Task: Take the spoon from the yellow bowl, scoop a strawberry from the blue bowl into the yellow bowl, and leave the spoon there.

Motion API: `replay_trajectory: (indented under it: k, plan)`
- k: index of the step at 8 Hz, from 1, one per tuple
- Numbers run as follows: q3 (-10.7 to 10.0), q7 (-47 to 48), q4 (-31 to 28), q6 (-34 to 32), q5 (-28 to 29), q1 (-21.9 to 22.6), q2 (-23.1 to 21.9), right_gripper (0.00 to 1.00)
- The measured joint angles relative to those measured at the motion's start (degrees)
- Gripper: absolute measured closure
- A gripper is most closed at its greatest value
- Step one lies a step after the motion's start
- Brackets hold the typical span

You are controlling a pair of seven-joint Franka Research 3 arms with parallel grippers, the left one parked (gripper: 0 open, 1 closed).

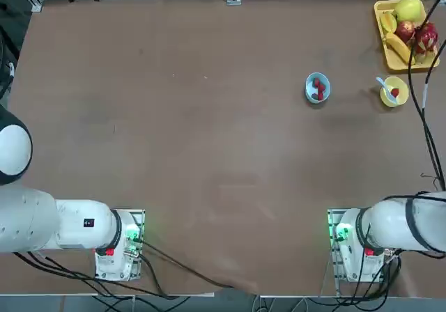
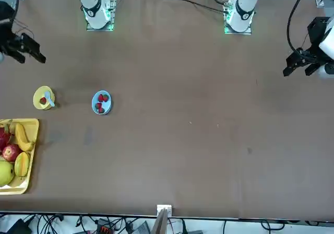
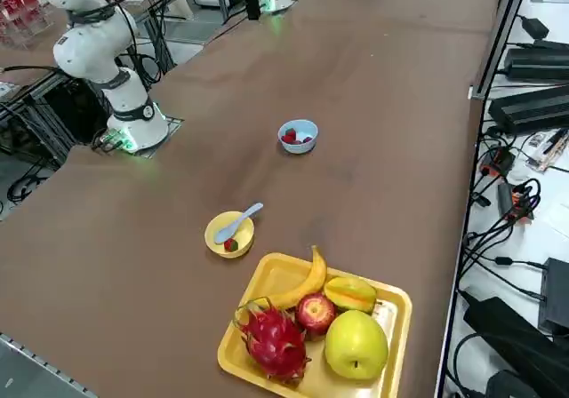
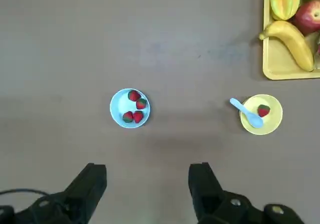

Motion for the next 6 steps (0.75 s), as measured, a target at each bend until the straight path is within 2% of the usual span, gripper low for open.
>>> replay_trajectory:
  k: [6]
  plan:
    - [-0.56, 0.07, -0.5, 0.58, 0.0, 0.83, 0.24, 0.0]
